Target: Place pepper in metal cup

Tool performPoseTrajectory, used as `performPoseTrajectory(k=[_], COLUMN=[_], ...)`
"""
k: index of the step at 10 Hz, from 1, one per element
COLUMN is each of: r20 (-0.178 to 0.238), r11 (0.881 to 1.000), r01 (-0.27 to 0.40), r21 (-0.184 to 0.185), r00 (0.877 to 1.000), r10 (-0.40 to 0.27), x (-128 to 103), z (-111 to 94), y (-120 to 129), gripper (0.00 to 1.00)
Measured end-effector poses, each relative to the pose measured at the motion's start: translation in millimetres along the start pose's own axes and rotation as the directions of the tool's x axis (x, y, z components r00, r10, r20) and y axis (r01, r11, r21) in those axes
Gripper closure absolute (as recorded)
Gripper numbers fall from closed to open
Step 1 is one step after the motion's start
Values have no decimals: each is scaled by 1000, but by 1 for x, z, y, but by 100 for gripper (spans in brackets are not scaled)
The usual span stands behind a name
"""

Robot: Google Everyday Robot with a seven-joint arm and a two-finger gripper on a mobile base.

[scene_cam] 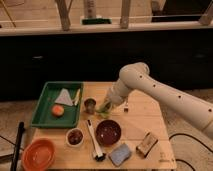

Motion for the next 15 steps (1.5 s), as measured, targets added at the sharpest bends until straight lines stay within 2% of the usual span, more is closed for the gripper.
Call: performPoseTrajectory(k=[1, 7, 15], r20=[9, 7, 27], r11=[1000, 996, 979], r01=[7, 84, 175], r21=[5, -40, -102], r00=[1000, 996, 985], r10=[-7, -84, -173], x=[0, -5, -5], z=[-2, 13, 28], y=[0, -26, -54], gripper=[100, 100, 100])
